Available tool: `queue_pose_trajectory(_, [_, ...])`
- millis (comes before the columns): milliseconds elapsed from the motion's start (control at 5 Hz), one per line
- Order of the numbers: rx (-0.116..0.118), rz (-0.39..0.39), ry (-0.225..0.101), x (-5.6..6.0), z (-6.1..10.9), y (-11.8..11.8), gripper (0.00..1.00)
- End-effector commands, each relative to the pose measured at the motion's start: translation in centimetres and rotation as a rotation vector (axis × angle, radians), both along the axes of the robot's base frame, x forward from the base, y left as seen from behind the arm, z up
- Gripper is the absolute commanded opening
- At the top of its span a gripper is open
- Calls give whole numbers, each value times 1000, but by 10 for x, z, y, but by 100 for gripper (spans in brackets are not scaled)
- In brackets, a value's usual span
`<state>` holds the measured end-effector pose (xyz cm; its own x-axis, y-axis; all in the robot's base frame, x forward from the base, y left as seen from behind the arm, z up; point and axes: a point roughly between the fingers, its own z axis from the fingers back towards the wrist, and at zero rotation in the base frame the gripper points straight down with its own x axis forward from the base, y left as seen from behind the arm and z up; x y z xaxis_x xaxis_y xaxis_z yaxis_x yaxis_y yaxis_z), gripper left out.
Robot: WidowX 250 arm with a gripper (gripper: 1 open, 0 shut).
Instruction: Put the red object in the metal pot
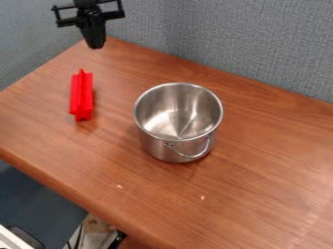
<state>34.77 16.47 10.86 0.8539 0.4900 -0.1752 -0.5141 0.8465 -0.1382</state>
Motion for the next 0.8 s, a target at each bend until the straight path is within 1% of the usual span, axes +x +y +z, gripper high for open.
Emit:
queue_pose_trajectory(0, [39,-86,-40,-16,11,17,100])
queue_pose_trajectory(200, [49,-153,-36,-34,9,31,100])
queue_pose_trajectory(400, [45,-130,0,-39,-14,35,100])
queue_pose_trajectory(600, [33,-105,37,-40,-37,36,100])
